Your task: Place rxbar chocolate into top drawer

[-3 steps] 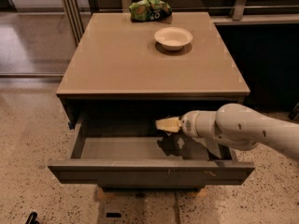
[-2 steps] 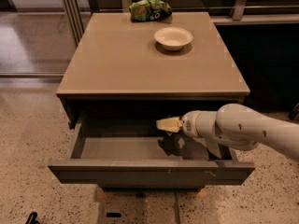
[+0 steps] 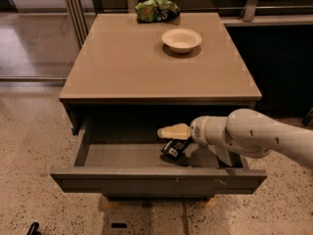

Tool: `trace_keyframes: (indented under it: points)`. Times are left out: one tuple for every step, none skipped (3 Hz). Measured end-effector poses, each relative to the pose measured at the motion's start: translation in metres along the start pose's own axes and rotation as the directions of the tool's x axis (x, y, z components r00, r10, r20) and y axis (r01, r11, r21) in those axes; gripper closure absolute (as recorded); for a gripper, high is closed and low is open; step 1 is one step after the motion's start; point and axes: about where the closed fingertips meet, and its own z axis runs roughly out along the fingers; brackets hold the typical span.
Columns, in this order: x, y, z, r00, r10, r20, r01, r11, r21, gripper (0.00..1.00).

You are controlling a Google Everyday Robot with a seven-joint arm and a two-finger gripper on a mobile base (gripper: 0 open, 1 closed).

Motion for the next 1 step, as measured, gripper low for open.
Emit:
trace_keyframes:
  points:
    - [0.0000, 0.0000, 0.0000, 1.000, 0.000, 0.000, 0.000, 1.0000, 0.000, 0.00]
